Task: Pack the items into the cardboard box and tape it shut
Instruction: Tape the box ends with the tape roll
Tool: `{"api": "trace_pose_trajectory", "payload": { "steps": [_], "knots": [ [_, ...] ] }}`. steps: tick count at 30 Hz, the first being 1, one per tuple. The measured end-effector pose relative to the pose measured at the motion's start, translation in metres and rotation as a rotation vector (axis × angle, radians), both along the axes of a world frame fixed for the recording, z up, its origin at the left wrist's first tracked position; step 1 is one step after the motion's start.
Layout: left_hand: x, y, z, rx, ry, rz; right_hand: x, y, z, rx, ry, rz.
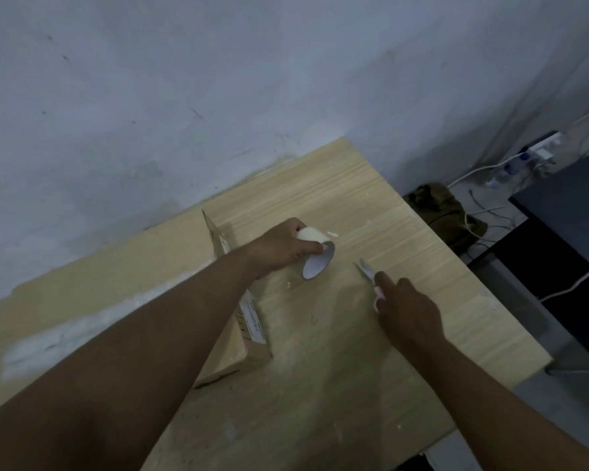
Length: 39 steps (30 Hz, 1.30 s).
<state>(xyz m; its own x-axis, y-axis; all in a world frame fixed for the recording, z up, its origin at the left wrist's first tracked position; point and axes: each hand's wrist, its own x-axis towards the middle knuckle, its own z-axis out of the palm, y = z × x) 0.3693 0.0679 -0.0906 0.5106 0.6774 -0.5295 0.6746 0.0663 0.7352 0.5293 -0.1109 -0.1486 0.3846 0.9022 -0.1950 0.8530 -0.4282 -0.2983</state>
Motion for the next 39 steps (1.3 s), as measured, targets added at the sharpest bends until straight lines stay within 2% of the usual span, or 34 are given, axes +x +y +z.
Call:
{"api": "trace_pose_trajectory", "payload": {
  "steps": [4,7,14,18,23,28,30,32,35,39],
  "knots": [
    [0.013,-0.018,0.005,0.161,0.048,-0.205,0.009,-0.004,0.004,-0.086,-0.107,0.049],
    [0.016,-0.027,0.008,0.265,0.086,-0.324,0.01,0.0,0.011,-0.12,-0.093,0.085],
    [0.022,-0.039,0.015,0.437,0.213,-0.5,0.011,0.033,0.016,0.094,0.197,0.415],
    [0.022,-0.042,0.027,0.472,0.263,-0.544,0.011,0.052,0.014,0.187,0.306,0.436],
    [0.008,-0.049,0.025,0.631,0.326,-0.424,0.013,0.077,0.014,0.289,0.189,0.399],
    [-0.022,-0.045,0.033,0.863,0.457,-0.208,0.02,0.108,0.019,0.303,0.328,0.075],
    [-0.039,-0.042,0.033,0.969,0.459,-0.105,0.02,0.117,0.02,0.297,0.329,0.051],
    [-0.058,-0.04,0.031,1.008,0.452,-0.014,0.018,0.121,0.02,0.258,0.208,0.079],
    [-0.076,-0.041,0.027,0.938,0.469,0.076,0.016,0.12,0.017,0.149,-0.044,0.175],
    [-0.082,-0.04,0.023,0.922,0.4,0.123,0.023,0.124,0.024,-0.019,-0.187,0.288]
  ]
}}
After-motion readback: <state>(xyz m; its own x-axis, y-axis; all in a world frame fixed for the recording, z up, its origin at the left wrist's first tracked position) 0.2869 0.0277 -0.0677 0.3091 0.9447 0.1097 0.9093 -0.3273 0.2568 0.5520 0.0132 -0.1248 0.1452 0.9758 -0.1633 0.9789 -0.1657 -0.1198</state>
